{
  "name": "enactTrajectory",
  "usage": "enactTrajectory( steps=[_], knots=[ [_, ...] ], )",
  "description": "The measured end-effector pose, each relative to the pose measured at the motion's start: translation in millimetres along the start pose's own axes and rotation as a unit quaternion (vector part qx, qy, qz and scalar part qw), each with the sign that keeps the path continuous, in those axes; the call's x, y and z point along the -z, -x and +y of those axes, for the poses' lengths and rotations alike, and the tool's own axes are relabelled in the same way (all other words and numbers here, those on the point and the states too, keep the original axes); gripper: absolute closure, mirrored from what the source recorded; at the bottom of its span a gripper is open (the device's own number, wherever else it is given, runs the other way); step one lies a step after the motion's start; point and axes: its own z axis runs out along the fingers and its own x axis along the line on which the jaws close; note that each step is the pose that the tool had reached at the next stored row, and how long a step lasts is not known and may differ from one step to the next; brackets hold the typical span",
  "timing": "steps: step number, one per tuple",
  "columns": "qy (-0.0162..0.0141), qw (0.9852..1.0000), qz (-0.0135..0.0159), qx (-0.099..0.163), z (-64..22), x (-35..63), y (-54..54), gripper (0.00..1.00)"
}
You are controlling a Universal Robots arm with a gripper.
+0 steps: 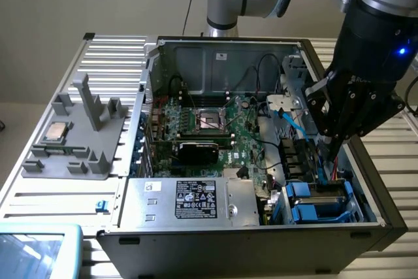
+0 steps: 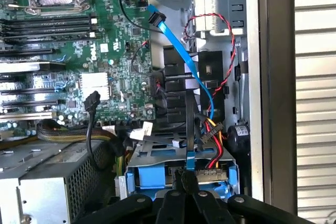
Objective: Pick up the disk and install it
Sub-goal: 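Insert the second disk wire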
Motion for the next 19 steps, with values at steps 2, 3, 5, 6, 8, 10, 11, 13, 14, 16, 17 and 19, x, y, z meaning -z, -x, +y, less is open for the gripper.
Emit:
enactTrajectory(
  steps=[2,3,5,6,8,10,11,13,14,16,17,19],
  knots=[
    [0.0,1.0,0.0,0.001,0.0,0.0,0.0,0.89],
    [-0.0001,1.0,0.0,0.002,0.0,0.1,0.0,0.89],
    [0.0,1.0,0.0007,0.008,0.0,0.0,0.6,0.89],
    [0.0001,0.9999,0.0011,0.012,0.1,0.0,1.1,0.89],
    [0.0001,0.9998,0.0023,0.02,0.2,0.0,2.1,0.89],
    [0.0,0.9997,0.0042,0.025,0.0,0.0,3.0,0.89],
    [0.0001,0.9996,0.0056,0.027,-0.3,-0.1,3.4,0.89],
    [0.0,0.9996,0.009,0.028,-1.7,-0.2,4.1,0.89],
    [0.0,0.9995,0.0107,0.029,-3.0,-0.5,4.4,0.89],
    [0.0,0.9995,0.014,0.03,-6.0,-1.0,5.1,0.89],
    [-0.0001,0.9994,0.0149,0.03,-7.0,-1.3,5.4,0.89],
    [0.001,0.9992,0.0152,0.036,-7.1,-1.5,6.4,0.89]
  ],
)
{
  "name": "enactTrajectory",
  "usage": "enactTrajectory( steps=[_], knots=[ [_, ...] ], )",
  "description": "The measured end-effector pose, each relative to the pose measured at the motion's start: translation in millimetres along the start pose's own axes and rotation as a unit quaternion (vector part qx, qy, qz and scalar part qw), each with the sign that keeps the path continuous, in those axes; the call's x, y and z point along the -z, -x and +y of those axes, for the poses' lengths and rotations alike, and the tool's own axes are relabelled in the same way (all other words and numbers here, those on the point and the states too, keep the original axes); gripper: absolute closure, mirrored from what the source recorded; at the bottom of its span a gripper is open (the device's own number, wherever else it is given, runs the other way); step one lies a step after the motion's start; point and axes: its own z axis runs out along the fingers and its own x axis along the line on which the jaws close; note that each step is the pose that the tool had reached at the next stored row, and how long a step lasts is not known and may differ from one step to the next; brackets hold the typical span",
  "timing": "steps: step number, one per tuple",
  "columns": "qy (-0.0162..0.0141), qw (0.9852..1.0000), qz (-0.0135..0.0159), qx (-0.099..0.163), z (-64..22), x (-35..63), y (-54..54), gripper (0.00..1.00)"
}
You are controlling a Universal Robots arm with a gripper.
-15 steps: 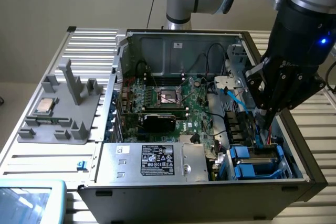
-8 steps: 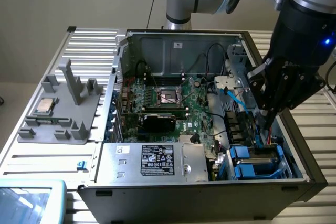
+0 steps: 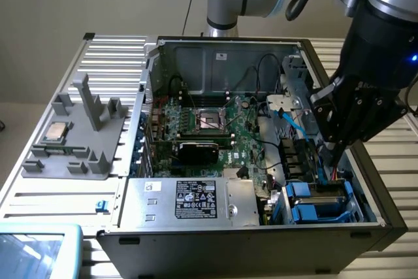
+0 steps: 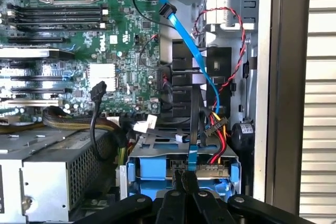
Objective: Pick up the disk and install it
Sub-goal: 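Insert the second disk wire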
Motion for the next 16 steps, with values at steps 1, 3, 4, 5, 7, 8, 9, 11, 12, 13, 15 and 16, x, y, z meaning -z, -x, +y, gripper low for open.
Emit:
enactTrajectory(
  steps=[1,3,4,5,7,8,9,11,12,13,15,16],
  knots=[
    [0.0012,1.0,-0.0003,0.005,0.0,-0.3,0.5,0.89],
    [0.003,0.9999,-0.001,0.015,0.1,-0.7,1.3,0.89],
    [0.004,0.9998,-0.0014,0.02,0.1,-1.0,1.5,0.89],
    [0.0056,0.9997,-0.0018,0.025,0.1,-1.4,1.7,0.89],
    [0.0095,0.9993,-0.0025,0.035,0.2,-2.1,2.2,0.89],
    [0.0117,0.9992,-0.0028,0.039,0.2,-2.6,2.4,0.89],
    [0.0141,0.9989,-0.0032,0.044,0.2,-3.2,2.6,0.89],
    [0.0181,0.9986,-0.0037,0.05,0.3,-4.6,3.0,0.89],
    [0.0192,0.9985,-0.0039,0.052,-0.1,-5.4,3.2,0.89],
    [0.0202,0.9984,-0.0039,0.052,-1.2,-6.2,3.5,0.89],
    [0.0227,0.9984,-0.0037,0.053,-7.0,-8.3,3.8,0.89],
    [0.0241,0.9983,-0.0034,0.053,-10.9,-9.3,4.0,0.89]
  ],
)
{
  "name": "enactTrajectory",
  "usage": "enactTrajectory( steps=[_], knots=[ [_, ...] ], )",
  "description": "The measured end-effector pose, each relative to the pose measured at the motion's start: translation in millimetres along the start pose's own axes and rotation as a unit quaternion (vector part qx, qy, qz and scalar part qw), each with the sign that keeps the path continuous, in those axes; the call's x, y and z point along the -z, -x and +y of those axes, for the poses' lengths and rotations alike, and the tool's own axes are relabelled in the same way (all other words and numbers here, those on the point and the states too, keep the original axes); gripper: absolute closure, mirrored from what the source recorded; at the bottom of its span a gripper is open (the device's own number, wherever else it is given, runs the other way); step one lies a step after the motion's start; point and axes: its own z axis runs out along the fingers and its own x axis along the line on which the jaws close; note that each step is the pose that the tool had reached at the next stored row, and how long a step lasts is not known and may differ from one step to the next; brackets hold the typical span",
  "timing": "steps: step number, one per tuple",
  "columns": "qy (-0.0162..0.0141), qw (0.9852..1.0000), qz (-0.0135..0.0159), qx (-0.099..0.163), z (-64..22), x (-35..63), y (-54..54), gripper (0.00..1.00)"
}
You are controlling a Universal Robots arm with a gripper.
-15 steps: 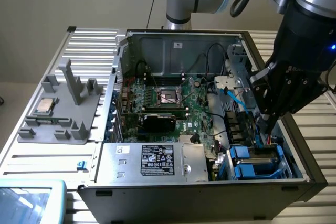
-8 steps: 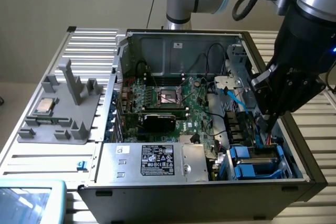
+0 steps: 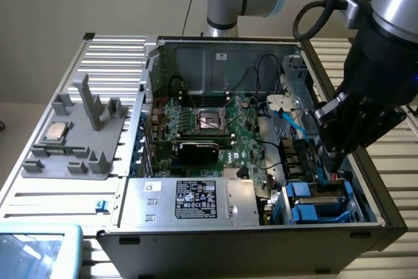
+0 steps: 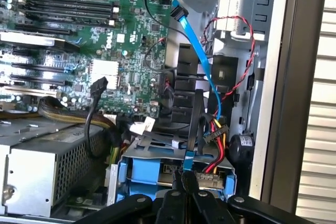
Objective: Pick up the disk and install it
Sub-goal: 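Insert the second disk wire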
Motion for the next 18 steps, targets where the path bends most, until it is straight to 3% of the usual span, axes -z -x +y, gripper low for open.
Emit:
enactTrajectory(
  steps=[3,8,18],
  knots=[
    [0.0032,1.0,0.0012,0.0,-7.4,-1.9,-0.2,0.89],
    [0.0033,1.0,0.0016,0.0,-7.4,-2.8,-0.2,0.89],
    [0.0057,1.0,0.0012,0.004,-7.3,-20.9,1.0,0.89]
  ],
)
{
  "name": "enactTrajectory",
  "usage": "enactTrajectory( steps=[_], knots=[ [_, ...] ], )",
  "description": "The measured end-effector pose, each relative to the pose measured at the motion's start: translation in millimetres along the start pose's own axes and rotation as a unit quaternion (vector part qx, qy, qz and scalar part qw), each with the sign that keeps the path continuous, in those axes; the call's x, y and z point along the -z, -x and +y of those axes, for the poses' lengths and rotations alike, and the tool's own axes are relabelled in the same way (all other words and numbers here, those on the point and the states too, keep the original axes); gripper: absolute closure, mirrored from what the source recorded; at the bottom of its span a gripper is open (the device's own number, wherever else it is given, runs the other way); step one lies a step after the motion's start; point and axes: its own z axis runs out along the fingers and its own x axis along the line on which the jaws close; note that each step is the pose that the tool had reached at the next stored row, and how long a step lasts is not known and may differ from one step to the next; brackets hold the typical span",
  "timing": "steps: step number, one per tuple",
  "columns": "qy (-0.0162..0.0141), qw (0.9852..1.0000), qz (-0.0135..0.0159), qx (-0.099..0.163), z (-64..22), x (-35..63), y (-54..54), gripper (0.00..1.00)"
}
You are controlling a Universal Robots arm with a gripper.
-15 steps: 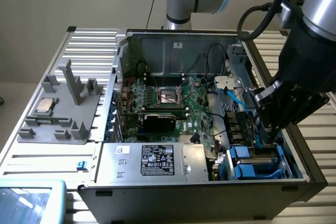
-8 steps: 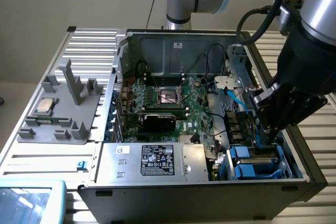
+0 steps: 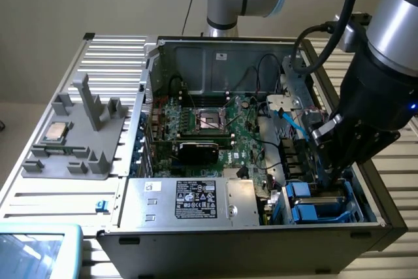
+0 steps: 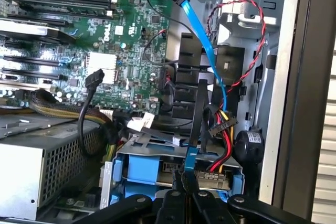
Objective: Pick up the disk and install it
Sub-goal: 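Insert the second disk wire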
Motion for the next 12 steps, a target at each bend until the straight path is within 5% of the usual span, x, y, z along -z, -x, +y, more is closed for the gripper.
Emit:
enactTrajectory(
  steps=[6,12],
  knots=[
    [0.0003,1.0,-0.0001,0.005,0.0,-10.6,1.3,0.89],
    [0.0003,1.0,-0.0001,0.006,0.0,-10.9,1.3,0.89]
  ],
)
